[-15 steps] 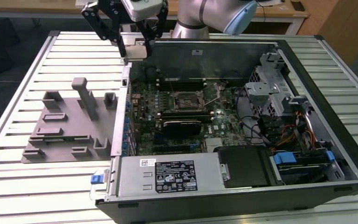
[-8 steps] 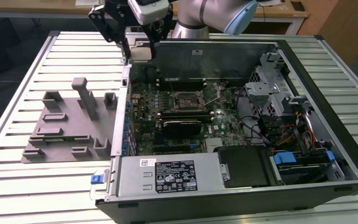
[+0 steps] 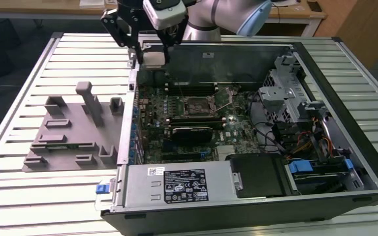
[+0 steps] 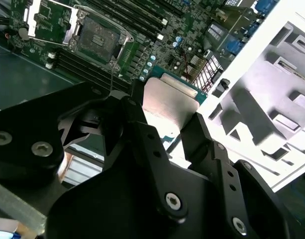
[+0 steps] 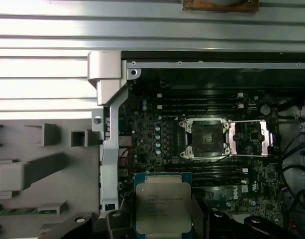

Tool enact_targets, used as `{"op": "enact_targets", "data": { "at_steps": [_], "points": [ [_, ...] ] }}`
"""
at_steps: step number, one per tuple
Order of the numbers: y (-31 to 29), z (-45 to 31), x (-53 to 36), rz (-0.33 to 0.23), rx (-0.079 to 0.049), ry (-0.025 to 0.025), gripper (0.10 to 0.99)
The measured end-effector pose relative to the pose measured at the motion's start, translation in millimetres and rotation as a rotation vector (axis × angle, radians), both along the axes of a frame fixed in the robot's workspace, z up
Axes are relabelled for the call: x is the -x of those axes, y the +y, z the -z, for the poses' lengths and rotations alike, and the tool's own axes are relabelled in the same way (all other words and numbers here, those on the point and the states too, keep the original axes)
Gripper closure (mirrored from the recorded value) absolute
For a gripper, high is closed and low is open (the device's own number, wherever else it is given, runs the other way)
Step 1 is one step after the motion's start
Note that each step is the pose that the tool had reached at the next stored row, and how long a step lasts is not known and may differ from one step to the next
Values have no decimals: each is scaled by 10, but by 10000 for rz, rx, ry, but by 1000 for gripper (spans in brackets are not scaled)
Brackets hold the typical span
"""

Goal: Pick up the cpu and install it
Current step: 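Pick up the cpu and move it towards the insertion slot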

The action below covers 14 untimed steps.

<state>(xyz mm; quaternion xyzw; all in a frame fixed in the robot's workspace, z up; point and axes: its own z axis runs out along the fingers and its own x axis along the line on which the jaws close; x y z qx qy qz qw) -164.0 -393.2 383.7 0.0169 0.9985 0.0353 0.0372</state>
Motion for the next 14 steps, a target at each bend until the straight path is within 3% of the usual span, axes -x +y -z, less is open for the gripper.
{"op": "enact_targets", "data": {
  "at_steps": [14],
  "points": [
    [24, 97, -131, 0, -1, -1, 545]
  ]
}}
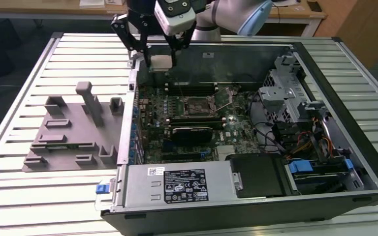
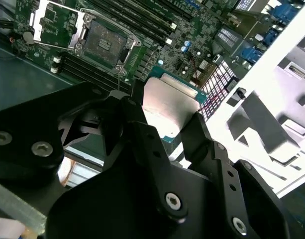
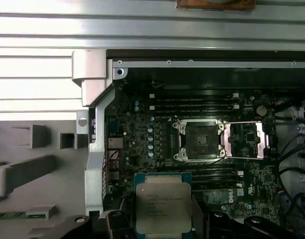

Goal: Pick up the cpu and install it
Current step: 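Pick up the cpu and move it towards the insertion slot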

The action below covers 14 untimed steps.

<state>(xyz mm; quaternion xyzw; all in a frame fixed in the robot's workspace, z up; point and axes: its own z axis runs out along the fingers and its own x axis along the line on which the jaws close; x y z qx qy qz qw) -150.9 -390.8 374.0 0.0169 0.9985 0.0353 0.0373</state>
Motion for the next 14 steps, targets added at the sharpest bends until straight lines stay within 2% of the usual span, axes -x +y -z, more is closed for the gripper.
{"op": "enact_targets", "data": {
  "at_steps": [14],
  "points": [
    [23, 119, -71, 0, 0, 0, 545]
  ]
}}
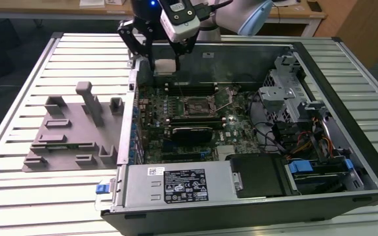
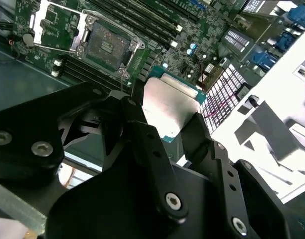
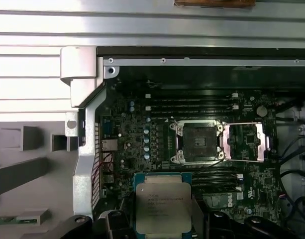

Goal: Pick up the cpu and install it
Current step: 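Pick up the cpu and move it towards the insertion slot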

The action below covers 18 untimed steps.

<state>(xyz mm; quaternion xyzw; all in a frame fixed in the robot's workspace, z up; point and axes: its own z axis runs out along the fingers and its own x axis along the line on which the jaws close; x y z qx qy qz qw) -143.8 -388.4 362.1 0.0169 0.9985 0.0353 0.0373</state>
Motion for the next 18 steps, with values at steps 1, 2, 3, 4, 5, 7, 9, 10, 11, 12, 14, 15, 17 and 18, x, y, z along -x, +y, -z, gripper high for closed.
{"op": "enact_targets", "data": {
  "at_steps": [1, 2, 3, 4, 5, 7, 9, 10, 11, 12, 14, 15, 17, 18],
  "points": [
    [1, 8, -5, 0, 1, 1, 545],
    [2, 15, -12, 0, 2, 1, 545],
    [4, 24, -16, 0, 1, 1, 545],
    [6, 33, -19, 1, 0, 0, 545],
    [8, 43, -25, 0, 1, 1, 545],
    [11, 63, -37, 0, 1, 1, 545],
    [15, 84, -52, 0, 2, 2, 545],
    [17, 95, -60, 0, 1, 2, 545],
    [20, 105, -67, 0, 1, 1, 545],
    [24, 116, -72, 0, 1, 1, 545],
    [31, 138, -82, 1, 1, 1, 545],
    [33, 150, -84, 2, 1, 0, 545],
    [39, 175, -90, 0, 3, 2, 545],
    [42, 188, -94, 0, 3, 2, 545]
  ]
}}
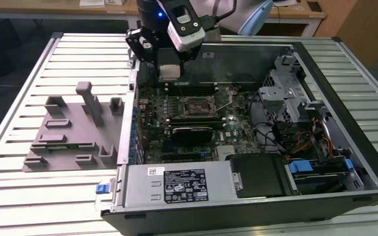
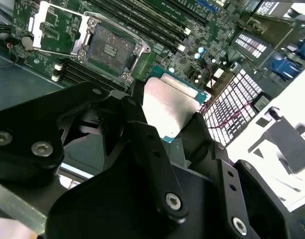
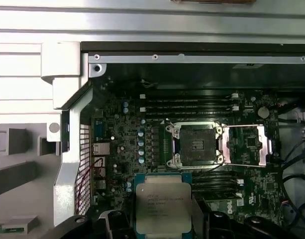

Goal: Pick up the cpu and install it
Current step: 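Pick up the cpu and move it towards the insertion slot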

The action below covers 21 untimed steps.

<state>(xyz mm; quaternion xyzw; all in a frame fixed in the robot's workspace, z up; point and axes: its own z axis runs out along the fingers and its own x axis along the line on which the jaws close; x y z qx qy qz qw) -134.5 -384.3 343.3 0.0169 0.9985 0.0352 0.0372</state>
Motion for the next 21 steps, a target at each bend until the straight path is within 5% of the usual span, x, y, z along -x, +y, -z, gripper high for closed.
{"op": "enact_targets", "data": {
  "at_steps": [12, 21],
  "points": [
    [74, 140, -166, 0, 13, 7, 545],
    [142, 199, -324, 0, 42, 60, 545]
  ]
}}
